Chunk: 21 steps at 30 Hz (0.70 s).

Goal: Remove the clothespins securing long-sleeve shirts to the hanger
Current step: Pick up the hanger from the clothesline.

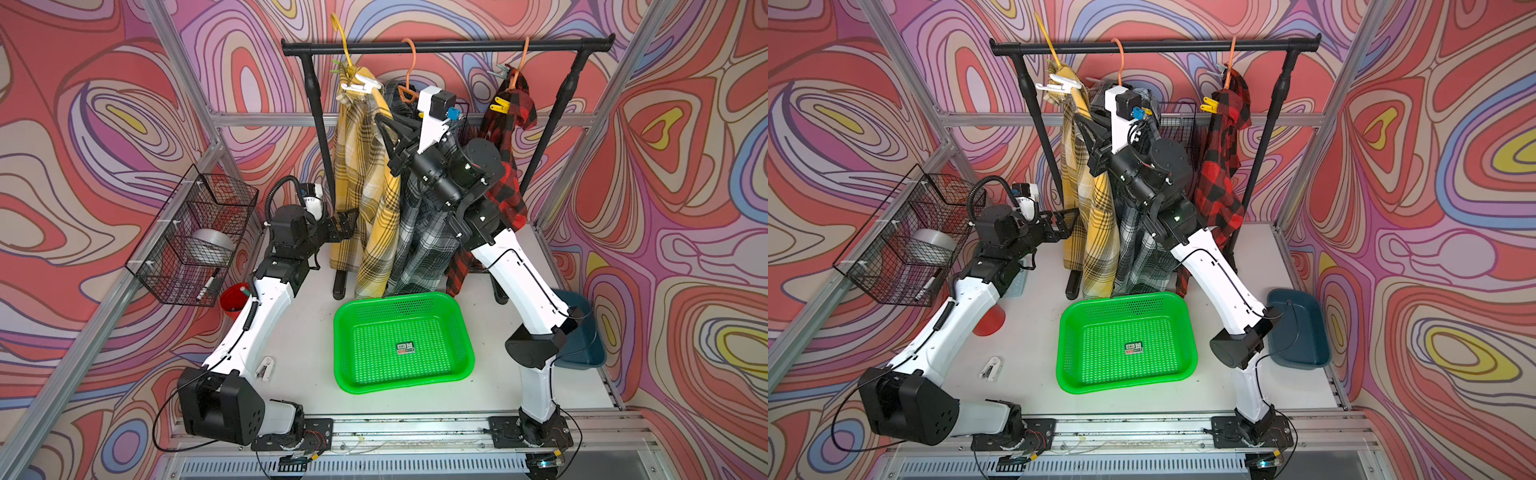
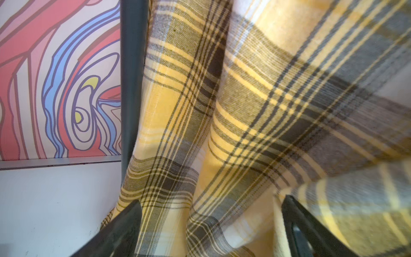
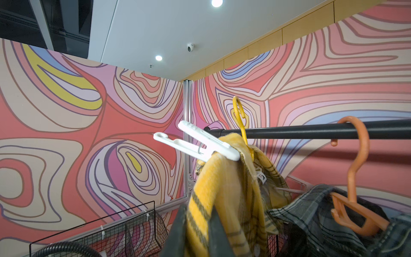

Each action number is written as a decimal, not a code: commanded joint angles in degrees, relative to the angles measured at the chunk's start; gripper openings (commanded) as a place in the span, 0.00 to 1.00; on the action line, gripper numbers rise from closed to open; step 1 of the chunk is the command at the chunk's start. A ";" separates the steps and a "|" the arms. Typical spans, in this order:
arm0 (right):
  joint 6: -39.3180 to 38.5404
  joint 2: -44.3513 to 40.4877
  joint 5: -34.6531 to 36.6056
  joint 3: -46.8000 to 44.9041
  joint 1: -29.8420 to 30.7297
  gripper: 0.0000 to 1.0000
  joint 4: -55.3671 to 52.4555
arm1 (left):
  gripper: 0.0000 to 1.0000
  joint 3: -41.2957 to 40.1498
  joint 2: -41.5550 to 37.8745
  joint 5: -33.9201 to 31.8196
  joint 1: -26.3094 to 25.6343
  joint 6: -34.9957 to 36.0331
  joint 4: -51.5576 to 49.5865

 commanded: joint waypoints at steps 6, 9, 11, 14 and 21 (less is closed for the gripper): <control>0.38 -7.98 -0.83 -8.25 -0.32 0.00 6.10 | 0.93 0.38 -0.37 0.81 1.27 -1.89 2.19; 0.74 -9.18 -1.17 -10.10 -0.28 0.00 5.51 | 0.93 -0.03 -0.02 1.13 1.62 -2.66 2.94; 1.10 -10.24 -1.68 -11.47 -0.33 0.00 5.16 | 0.93 -0.28 0.46 1.40 1.96 -3.05 3.42; 1.57 -12.39 -2.14 -14.65 -0.30 0.00 5.15 | 0.93 -0.43 1.79 1.96 2.57 -3.85 4.16; 2.29 -19.54 -3.57 -21.06 -0.32 0.00 3.81 | 0.93 0.36 5.70 3.26 3.19 -3.63 6.04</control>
